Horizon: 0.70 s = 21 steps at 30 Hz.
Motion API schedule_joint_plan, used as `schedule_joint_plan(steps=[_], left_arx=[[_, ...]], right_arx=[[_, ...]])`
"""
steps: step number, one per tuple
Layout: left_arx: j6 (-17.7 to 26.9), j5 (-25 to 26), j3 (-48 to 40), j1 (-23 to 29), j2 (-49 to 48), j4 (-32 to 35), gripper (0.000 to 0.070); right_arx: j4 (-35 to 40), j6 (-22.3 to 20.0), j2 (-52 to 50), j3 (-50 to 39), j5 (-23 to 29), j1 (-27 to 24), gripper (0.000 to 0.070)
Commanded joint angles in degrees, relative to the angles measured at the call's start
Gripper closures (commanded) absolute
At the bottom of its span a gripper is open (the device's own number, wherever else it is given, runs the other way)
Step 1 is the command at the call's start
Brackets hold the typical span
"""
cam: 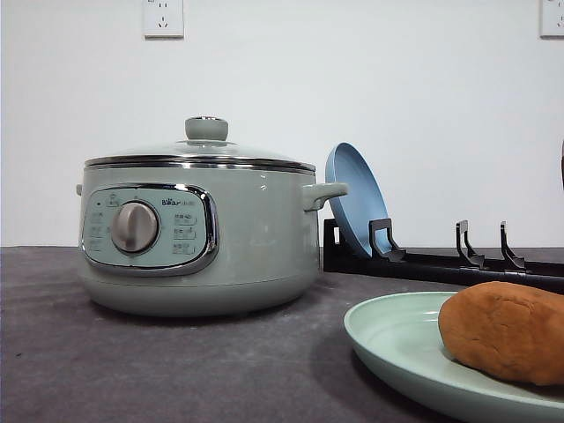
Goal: Transfer potato from steamer to green plate
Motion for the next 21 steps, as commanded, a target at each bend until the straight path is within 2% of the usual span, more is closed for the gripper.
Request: schedule_joint_plan(steps=[1,21], left_arx=[[-0.09,-0.2,-1.16,0.11,-0.07,-0.46,0.07],[-0.09,-0.2,-1.16,0.11,-0.07,-0.46,0.07]], right_arx=[[0.66,-0.61,-0.15,-0.31,0.04,-0.17,0.0685],[0.66,-0.61,-0.15,-0.31,0.04,-0.17,0.0685]])
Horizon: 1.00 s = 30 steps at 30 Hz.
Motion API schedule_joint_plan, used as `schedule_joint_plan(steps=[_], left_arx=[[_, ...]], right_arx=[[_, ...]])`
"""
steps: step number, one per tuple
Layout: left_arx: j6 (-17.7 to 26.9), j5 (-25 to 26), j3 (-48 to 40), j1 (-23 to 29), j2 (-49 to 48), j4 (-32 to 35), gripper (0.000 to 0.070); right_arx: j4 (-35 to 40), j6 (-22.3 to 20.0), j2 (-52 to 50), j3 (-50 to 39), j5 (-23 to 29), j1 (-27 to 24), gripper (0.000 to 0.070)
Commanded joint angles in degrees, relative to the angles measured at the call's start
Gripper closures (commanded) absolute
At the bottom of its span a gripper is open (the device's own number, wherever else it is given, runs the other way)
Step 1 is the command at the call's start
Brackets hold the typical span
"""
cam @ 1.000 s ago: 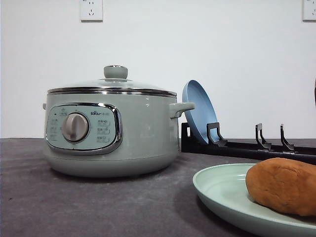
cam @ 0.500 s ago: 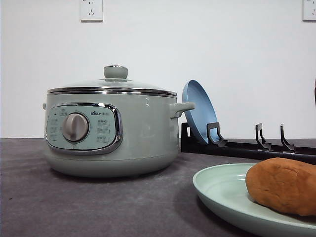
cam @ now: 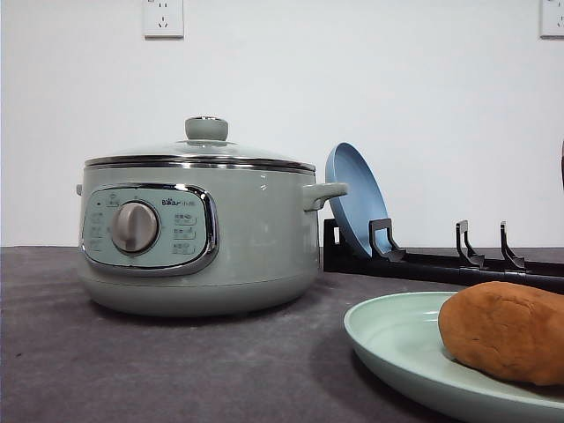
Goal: Transfer potato from steamer to green plate
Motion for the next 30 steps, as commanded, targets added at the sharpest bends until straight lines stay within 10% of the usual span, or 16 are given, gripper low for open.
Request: schedule_joint_plan(steps=[1,30], left_arx=[[-0.09,-0.2,-1.16,0.11,-0.07,-0.46,0.07],[-0.09,-0.22,-1.16,0.11,-0.07,-0.46,0.07]], right_arx=[[0.66,-0.61,-0.15,-0.31,0.04,-0.17,0.0685],[0.66,-0.61,-0.15,-0.31,0.04,-0.17,0.0685]])
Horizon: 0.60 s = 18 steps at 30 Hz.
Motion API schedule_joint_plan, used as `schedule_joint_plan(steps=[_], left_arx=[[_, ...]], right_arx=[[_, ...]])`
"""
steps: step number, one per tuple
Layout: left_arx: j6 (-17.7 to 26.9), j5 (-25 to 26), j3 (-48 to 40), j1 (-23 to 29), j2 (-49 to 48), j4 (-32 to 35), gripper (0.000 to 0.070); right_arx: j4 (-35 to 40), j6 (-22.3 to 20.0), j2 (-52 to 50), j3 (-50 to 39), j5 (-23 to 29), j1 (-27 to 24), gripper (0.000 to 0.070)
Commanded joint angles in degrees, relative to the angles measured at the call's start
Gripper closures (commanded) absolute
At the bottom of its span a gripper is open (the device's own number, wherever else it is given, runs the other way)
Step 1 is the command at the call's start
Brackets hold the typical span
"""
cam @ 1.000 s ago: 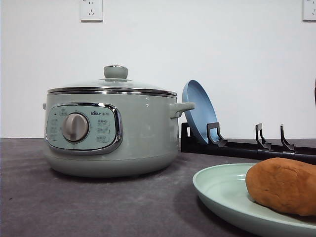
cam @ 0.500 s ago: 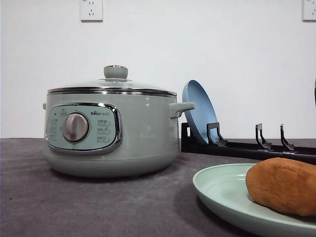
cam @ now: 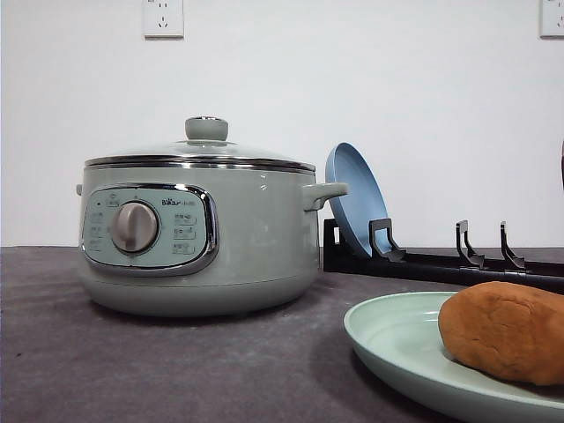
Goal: Transfer potato from steamer to green plate
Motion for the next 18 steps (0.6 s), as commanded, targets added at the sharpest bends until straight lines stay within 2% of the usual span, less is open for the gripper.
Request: schedule_joint_plan(steps=[1,18], left_arx=[[-0.09,-0.2,-1.16,0.11,-0.07,-0.46,0.07],[-0.09,-0.18,-1.16,0.11,-0.07,-0.46,0.07]], right_arx=[[0.66,-0.61,-0.15,-0.31,0.04,-0.17,0.0685],[0.66,-0.61,-0.15,-0.31,0.04,-0.17,0.0685]])
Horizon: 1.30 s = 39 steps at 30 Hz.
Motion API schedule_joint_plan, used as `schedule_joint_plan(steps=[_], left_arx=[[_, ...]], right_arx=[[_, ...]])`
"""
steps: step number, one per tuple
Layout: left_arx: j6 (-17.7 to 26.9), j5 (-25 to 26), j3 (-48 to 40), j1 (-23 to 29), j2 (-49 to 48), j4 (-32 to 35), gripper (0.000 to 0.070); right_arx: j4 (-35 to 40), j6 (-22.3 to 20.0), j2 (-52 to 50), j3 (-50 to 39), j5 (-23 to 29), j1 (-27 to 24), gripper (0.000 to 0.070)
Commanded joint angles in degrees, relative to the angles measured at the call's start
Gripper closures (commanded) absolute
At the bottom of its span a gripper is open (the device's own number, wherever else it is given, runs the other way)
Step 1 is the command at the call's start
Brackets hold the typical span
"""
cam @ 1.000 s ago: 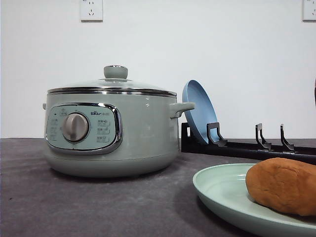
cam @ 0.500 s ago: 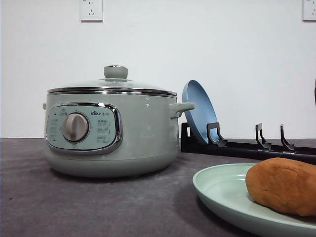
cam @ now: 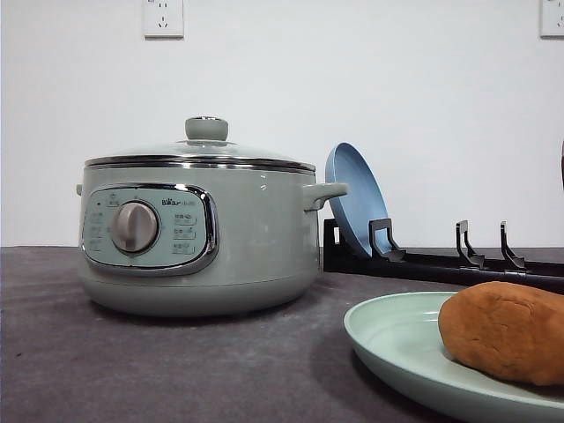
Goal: Transfer potato from steamer to green plate
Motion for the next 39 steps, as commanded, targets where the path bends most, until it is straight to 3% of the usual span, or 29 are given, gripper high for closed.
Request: schedule_joint_plan(steps=[1,39], left_arx=[[-0.09,-0.2,-1.16,0.11,-0.07,-0.46,0.07],[-0.09,-0.22,-1.16,0.04,-0.07,-0.46,0.07]], right_arx=[[0.66,-0.61,-0.15,-0.31,0.04,-0.17,0.0685],[0.66,-0.61,-0.15,-0.31,0.04,-0.17,0.0685]])
